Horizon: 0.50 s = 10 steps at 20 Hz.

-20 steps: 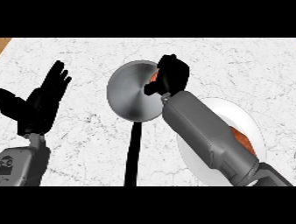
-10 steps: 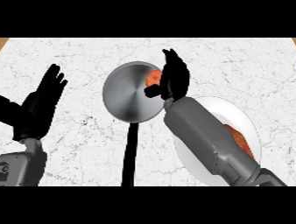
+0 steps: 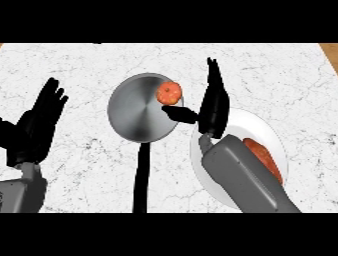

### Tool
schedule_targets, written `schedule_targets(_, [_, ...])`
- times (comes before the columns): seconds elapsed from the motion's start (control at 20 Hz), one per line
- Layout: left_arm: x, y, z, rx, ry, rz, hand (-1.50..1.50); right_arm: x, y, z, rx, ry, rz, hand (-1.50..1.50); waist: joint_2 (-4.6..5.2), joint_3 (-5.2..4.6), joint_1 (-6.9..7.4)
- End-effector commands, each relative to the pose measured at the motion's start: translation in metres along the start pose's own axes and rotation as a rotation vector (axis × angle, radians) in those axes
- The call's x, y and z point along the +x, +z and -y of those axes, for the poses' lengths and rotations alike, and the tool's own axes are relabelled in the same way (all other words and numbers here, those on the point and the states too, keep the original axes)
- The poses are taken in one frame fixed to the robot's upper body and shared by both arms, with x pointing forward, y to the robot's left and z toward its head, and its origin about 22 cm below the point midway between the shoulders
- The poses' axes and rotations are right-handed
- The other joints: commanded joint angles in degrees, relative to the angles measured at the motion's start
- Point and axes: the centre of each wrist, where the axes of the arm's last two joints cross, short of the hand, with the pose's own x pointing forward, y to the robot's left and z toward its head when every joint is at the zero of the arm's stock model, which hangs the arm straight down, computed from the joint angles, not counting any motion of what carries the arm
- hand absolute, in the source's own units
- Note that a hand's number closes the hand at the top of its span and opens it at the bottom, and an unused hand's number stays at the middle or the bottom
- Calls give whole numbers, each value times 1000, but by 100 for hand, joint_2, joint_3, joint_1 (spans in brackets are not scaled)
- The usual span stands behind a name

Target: Pick the squash from the plate and place it in the pan

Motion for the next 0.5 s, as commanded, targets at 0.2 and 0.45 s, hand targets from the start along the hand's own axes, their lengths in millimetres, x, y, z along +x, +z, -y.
schedule_targets(0.2, [0,-1,-13,-7,2,-4,0,-25,66,78,82,-214,61,-150,6,-5,-45])
schedule_targets(0.45, [11,4,13,-17,-2,0,0,-45,97,120,63,-187,80,-150,19,-6,45])
